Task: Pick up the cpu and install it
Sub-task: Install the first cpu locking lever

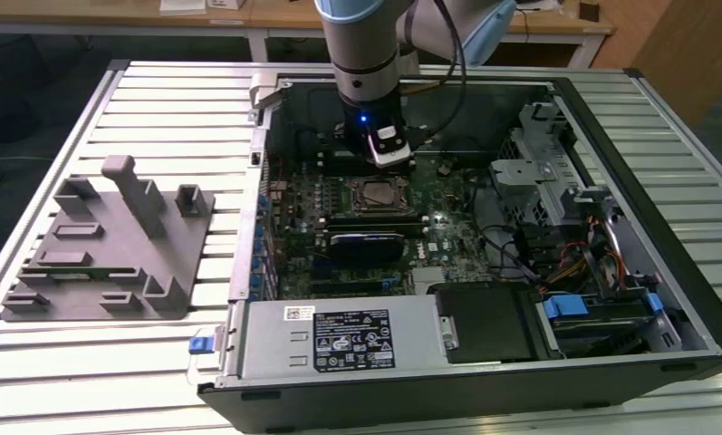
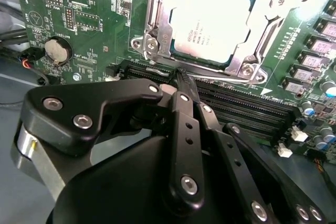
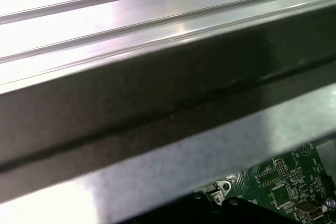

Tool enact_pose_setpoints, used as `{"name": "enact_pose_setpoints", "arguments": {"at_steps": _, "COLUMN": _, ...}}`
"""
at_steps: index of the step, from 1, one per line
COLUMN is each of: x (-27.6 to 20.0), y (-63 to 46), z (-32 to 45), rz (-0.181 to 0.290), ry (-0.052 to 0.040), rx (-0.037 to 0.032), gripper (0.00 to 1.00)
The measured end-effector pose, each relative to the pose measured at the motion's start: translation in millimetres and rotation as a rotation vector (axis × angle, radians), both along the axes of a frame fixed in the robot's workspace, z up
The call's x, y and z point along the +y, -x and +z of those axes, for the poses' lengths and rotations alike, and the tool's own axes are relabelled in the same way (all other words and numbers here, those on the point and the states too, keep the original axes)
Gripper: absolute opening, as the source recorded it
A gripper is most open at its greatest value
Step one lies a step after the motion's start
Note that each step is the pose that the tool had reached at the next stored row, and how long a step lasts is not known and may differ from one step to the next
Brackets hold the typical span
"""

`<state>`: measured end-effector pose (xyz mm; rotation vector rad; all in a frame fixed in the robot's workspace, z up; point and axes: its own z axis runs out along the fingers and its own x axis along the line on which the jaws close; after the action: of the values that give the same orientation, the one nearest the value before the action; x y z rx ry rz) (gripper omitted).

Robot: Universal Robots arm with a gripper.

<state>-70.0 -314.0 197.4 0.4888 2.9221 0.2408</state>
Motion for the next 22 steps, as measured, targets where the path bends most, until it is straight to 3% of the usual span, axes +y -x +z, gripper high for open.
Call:
{"name": "enact_pose_setpoints", "arguments": {"at_steps": 16, "x": -1.3, "y": 0.1, "z": -4.4, "rz": 0.025, "ry": 0.0167, "rx": 0.0, "gripper": 0.11}}
{"name": "enact_pose_setpoints", "arguments": {"at_steps": 22, "x": -2.0, "y": -3.1, "z": -5.3, "rz": 0.025, "ry": 0.008, "rx": -0.0001, "gripper": 0.11}}
